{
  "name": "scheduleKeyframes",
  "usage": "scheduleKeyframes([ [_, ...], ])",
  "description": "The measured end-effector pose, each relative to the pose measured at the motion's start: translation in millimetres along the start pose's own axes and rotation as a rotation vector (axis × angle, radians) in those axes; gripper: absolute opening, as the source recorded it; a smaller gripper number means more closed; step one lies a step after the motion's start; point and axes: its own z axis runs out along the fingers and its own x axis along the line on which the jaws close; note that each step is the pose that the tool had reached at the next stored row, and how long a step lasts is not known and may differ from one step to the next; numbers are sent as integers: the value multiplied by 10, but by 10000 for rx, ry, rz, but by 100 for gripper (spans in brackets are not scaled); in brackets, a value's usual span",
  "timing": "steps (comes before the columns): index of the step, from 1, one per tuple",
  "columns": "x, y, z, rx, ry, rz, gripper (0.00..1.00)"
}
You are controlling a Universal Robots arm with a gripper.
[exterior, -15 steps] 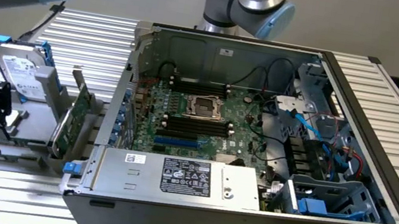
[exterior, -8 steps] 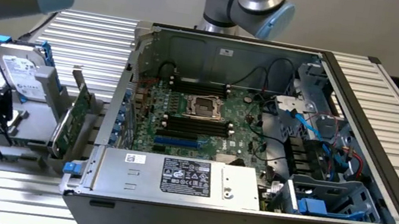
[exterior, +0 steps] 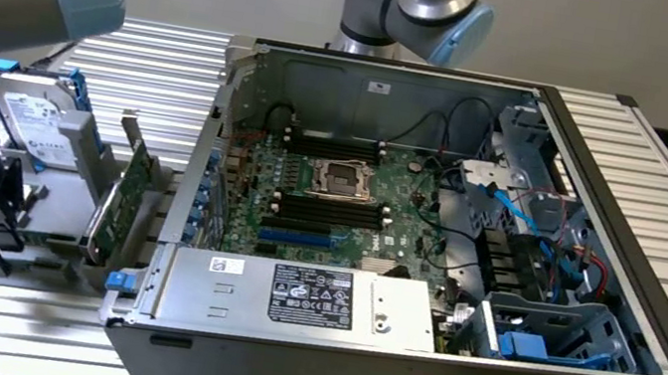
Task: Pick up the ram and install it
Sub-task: 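Pick up the ram and move it above insertion slot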
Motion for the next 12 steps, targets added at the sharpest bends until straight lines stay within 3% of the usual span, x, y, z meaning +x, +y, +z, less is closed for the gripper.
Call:
scheduleKeyframes([
  [3,0,11,48,2,-15,-12,36],
  [12,2,11,69,-5,-12,-9,36],
])
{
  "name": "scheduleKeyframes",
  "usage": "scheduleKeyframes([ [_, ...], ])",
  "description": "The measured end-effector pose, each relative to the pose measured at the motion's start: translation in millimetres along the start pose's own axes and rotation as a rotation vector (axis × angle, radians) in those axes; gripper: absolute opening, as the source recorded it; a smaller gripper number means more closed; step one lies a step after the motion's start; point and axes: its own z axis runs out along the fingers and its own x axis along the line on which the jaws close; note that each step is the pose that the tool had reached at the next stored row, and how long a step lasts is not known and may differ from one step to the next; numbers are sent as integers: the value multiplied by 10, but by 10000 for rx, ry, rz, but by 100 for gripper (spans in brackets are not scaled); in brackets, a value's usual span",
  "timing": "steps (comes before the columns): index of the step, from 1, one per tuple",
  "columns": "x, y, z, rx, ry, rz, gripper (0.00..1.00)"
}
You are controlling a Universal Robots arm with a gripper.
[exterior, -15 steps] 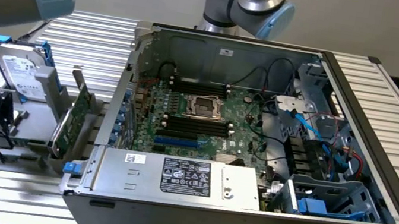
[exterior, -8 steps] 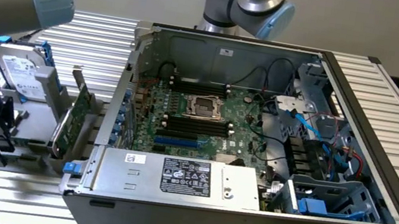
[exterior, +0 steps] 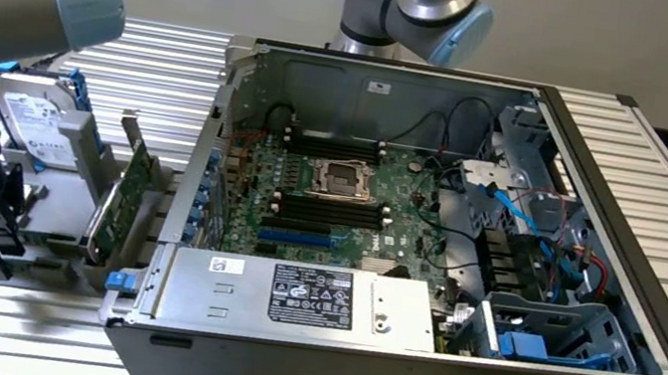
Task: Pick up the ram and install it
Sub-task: 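Pick up the ram and move it above insertion slot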
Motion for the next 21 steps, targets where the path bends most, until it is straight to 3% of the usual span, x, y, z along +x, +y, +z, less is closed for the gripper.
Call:
scheduleKeyframes([
  [12,-6,0,7,-42,-17,254,35],
  [15,-6,-1,7,-66,-22,343,21],
  [16,-6,-1,7,-88,-27,434,21],
  [17,-5,-1,10,-121,-37,592,13],
  [21,-4,-1,11,-146,-44,681,13],
])
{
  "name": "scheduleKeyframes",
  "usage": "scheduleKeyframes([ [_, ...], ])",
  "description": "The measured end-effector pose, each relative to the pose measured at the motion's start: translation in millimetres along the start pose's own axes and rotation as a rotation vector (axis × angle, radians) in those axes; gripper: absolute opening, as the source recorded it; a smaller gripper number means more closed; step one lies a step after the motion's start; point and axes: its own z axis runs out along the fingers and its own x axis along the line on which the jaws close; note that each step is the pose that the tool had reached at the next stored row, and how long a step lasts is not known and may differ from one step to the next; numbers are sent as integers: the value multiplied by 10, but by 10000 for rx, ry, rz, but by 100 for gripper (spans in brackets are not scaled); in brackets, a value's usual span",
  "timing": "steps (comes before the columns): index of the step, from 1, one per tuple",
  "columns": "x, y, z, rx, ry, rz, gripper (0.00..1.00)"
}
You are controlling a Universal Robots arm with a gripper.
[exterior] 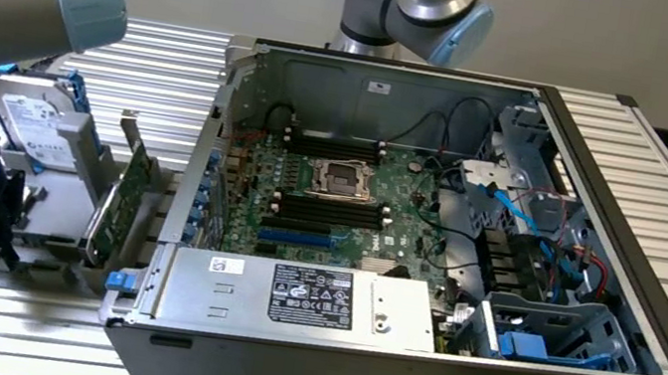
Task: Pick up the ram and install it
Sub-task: 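Pick up the ram and move it above insertion slot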
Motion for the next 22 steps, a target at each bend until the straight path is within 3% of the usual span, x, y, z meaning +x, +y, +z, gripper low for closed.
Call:
scheduleKeyframes([
  [7,0,0,1,-3,-2,5,13],
  [10,0,1,-20,0,-43,3,13],
  [16,2,13,-202,-6,-106,-1,13],
  [22,5,27,-442,-9,-138,-3,13],
])
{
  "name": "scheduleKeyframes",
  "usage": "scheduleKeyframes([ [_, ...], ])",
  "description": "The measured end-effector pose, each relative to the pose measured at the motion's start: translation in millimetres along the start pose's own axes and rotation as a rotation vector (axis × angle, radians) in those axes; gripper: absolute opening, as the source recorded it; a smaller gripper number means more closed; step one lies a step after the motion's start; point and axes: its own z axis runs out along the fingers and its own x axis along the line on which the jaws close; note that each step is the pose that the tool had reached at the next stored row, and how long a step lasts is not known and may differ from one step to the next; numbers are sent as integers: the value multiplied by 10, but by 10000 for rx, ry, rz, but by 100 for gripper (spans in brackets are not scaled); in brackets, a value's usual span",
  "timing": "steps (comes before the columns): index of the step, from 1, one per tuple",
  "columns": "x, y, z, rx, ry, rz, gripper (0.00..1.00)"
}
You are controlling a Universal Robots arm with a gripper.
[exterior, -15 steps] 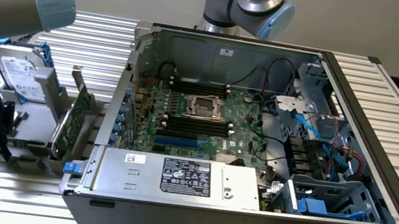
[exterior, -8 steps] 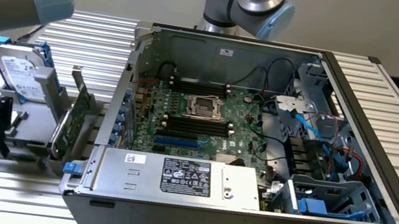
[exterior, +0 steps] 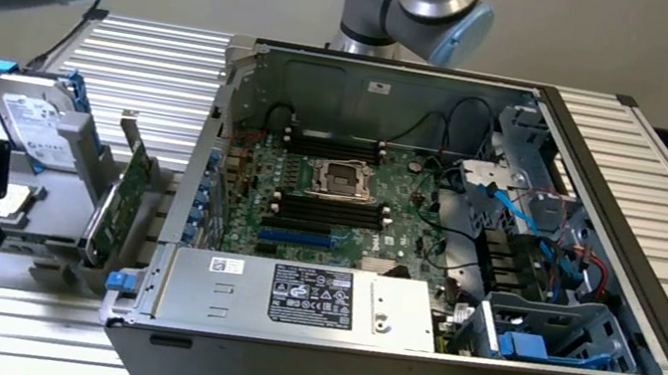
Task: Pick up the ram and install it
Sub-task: 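Pick up the ram and move it above insertion slot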
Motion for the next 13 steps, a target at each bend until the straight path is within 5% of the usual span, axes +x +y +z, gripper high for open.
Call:
scheduleKeyframes([
  [7,-1,-51,-321,-20,-7,-1,13],
  [13,-7,-236,-590,-48,-15,-3,13],
])
